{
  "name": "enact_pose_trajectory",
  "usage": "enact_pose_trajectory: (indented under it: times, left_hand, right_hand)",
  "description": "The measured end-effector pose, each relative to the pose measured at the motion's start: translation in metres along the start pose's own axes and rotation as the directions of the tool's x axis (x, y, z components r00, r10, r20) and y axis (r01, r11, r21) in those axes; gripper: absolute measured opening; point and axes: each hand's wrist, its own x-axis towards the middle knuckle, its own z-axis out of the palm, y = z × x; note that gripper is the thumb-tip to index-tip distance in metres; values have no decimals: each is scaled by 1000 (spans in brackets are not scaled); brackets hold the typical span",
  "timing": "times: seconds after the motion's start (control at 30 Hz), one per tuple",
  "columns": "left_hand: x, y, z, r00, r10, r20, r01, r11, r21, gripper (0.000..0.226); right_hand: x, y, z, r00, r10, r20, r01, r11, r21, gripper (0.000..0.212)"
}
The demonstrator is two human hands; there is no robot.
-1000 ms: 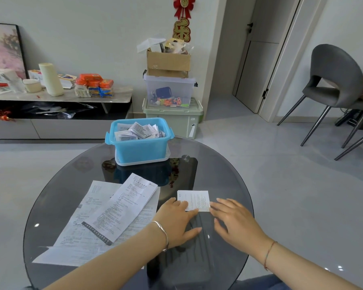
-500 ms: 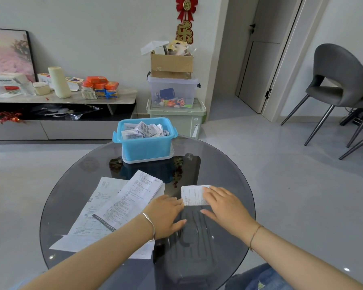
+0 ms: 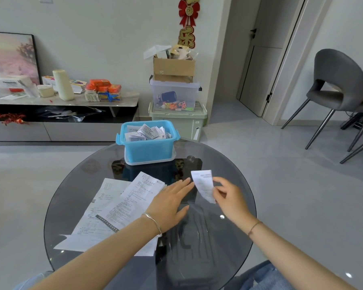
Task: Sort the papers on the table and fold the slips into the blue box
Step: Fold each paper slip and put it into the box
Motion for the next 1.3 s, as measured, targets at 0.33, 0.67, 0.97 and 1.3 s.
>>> enact_pose_trajectory:
  times: [0.33,0.67,0.97,1.3]
  left_hand:
    - [6,15,28,992,44,120,-53,996,68,42]
    - [22,11,30,963,98,250,-183,920,346,32]
    - [27,0,28,998,-41,41,42,999,-14,32]
    - [43,6,21,908,-406,103,404,785,-469,30]
  right_hand:
    - [-13,8,-10,871,365,329,-460,842,282,27]
    - [-22,31,-28,891,-91,444,315,829,-463,46]
    - [-13,38,-14,981,-26,193,71,970,-232,14]
    - [8,38,6,979,177,96,-175,984,-26,13]
